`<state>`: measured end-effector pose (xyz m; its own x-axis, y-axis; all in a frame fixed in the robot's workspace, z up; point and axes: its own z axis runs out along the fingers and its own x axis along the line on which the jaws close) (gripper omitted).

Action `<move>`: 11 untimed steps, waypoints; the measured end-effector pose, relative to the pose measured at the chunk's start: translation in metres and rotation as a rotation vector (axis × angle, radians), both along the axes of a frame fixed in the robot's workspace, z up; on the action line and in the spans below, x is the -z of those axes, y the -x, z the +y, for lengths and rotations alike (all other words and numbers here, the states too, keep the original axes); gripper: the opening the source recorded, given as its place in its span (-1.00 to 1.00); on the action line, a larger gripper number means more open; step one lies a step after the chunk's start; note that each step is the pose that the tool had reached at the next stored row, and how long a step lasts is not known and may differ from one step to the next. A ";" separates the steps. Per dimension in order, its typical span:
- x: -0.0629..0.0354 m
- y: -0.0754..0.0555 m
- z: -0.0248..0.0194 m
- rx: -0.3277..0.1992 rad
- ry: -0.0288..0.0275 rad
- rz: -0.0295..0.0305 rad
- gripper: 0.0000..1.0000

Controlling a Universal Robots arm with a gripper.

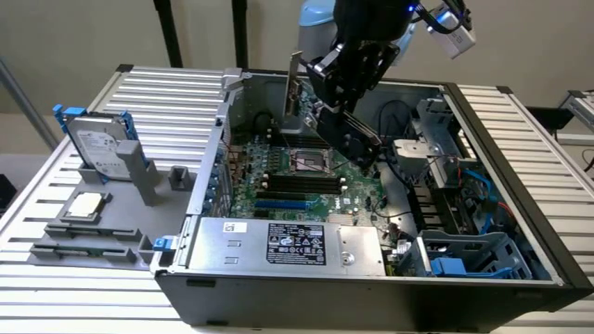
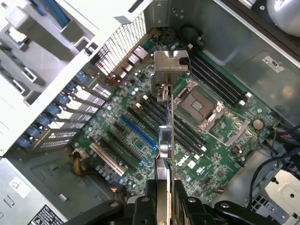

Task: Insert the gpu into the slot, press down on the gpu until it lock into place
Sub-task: 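Insert the gpu into the slot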

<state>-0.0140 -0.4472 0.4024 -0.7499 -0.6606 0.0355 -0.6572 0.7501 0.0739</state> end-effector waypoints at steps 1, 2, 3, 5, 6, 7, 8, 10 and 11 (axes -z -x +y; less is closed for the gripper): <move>0.0003 0.000 0.0000 -0.018 0.0000 -0.0003 -0.47; 0.0006 0.000 0.0000 -0.036 0.0000 -0.0007 -0.47; 0.0009 0.000 0.0000 -0.054 -0.0001 -0.0011 -0.47; 0.0015 0.000 0.0000 -0.091 0.0000 -0.0020 -0.47; 0.0018 0.000 0.0000 -0.108 0.0000 -0.0027 -0.47; 0.0022 0.000 0.0000 -0.128 0.0000 -0.0038 -0.47; 0.0024 0.000 0.0000 -0.146 0.0001 -0.0050 -0.47; 0.0030 0.000 0.0000 -0.182 0.0003 -0.0088 -0.47; 0.0032 0.000 0.0000 -0.200 0.0005 -0.0110 -0.47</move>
<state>-0.0140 -0.4472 0.3992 -0.6041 -0.7964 0.0283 -0.7939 0.6046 0.0656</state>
